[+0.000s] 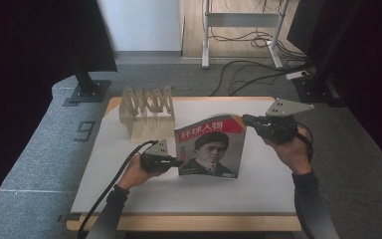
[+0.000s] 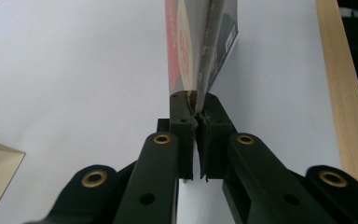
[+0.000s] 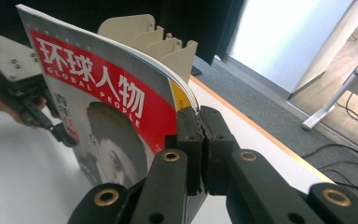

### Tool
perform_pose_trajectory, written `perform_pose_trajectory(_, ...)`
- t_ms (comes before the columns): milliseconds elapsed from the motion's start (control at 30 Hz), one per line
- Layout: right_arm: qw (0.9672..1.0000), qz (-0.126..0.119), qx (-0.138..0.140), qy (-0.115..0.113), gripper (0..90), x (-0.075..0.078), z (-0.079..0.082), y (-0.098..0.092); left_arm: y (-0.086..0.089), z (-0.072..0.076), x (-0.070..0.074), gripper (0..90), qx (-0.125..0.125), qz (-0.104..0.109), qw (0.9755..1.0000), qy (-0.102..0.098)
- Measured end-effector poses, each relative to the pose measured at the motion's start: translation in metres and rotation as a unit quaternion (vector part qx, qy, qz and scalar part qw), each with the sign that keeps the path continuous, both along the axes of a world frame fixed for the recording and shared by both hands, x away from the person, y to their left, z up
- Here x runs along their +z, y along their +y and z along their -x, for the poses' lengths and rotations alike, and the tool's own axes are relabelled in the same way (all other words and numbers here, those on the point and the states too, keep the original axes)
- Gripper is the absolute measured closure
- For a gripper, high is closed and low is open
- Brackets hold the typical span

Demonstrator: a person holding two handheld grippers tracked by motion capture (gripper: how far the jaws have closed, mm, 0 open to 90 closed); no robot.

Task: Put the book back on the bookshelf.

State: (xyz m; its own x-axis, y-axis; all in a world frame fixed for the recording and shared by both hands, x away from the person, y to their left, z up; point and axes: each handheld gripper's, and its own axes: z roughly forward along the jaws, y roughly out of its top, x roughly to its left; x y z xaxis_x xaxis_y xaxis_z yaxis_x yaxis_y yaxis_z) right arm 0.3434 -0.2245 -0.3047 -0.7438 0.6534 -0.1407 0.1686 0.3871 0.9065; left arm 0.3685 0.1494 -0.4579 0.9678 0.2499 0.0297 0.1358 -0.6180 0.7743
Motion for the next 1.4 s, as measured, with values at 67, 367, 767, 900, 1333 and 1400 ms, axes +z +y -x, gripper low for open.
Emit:
perform_pose_trajectory(67,1.0,0.002,0.003,-0.003,86.4,0.0,0.005,-0.001,-0.001,0.001,0.001,84.2,-0.007,-0.008,0.9999,-0.007)
perform_pose_trajectory(367,0.9999,-0.001,0.012,-0.008,86.3,-0.003,0.018,-0.005,-0.012,0.003,0.039,74.7,-0.004,0.022,0.9991,-0.036)
perform_pose_trajectory(767,0.9999,-0.001,0.014,-0.008,86.1,-0.003,0.018,-0.005,-0.025,-0.004,0.085,69.4,0.005,0.029,0.9992,-0.029)
perform_pose_trajectory(900,0.9999,-0.002,0.014,-0.007,86.0,-0.003,0.018,-0.005,-0.028,-0.009,0.094,69.5,0.009,0.043,0.999,-0.013)
perform_pose_trajectory(1333,1.0,0.009,-0.002,0.003,74.4,-0.01,0.016,-0.009,-0.032,-0.012,0.094,86.2,0.016,0.052,0.9984,-0.015)
perform_pose_trajectory(1400,0.9999,0.009,-0.006,0.009,67.8,-0.016,0.015,-0.012,-0.032,-0.012,0.093,86.4,0.02,0.053,0.9983,-0.017)
